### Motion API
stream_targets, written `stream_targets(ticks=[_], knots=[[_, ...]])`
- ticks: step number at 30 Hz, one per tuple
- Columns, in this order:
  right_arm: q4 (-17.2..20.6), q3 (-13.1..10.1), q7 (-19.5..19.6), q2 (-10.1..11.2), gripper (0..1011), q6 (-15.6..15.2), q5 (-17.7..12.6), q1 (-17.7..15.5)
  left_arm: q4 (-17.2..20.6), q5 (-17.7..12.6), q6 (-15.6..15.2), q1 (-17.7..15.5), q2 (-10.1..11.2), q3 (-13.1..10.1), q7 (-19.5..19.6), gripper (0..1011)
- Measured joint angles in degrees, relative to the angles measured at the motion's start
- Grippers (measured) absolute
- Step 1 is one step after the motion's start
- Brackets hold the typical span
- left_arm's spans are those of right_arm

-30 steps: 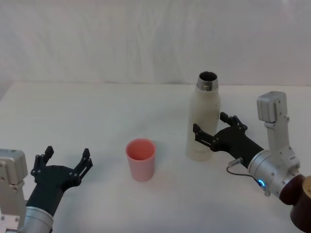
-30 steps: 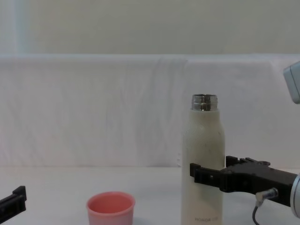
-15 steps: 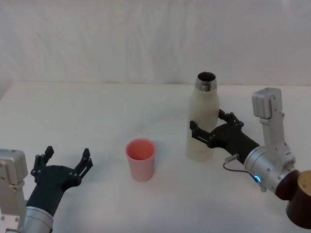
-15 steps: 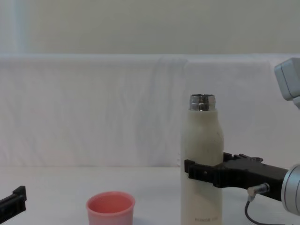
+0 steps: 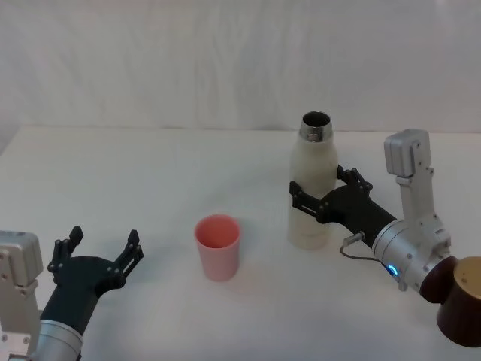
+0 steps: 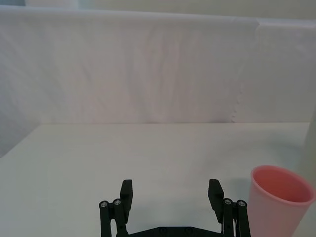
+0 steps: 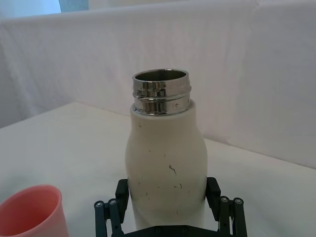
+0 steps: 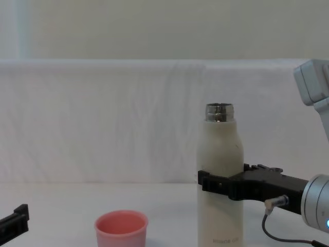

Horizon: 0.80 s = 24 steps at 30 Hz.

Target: Grasp the thermos with one hand and pour water into the cup lid.

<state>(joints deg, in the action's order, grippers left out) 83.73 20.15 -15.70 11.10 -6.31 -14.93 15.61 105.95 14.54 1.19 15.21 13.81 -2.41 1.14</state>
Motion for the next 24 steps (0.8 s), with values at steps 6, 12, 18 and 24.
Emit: stream_targets(ticks=[6, 12, 18, 24], knots=[[-0.05, -0.01, 0.20, -0.07, 1000, -0.21, 0.25, 0.15, 0.00, 0.00, 0.00, 0.00, 0.00, 0.00, 0.00, 1001], [-0.07, -0.04, 0.42, -0.13, 1000, -0.47, 0.52, 0.29, 0.00, 0.00, 0.00, 0.00, 0.00, 0.00, 0.00, 1001], [-0.34, -0.08, 0.58, -0.31, 1000, -0.72, 0.75, 0.40, 0.00, 0.00, 0.00, 0.00, 0.00, 0.00, 0.00, 1001], [-0.71, -0.20, 0.66, -0.53, 1000, -0.88, 0.86, 0.61, 0.00, 0.00, 0.00, 0.00, 0.00, 0.00, 0.00, 1001]])
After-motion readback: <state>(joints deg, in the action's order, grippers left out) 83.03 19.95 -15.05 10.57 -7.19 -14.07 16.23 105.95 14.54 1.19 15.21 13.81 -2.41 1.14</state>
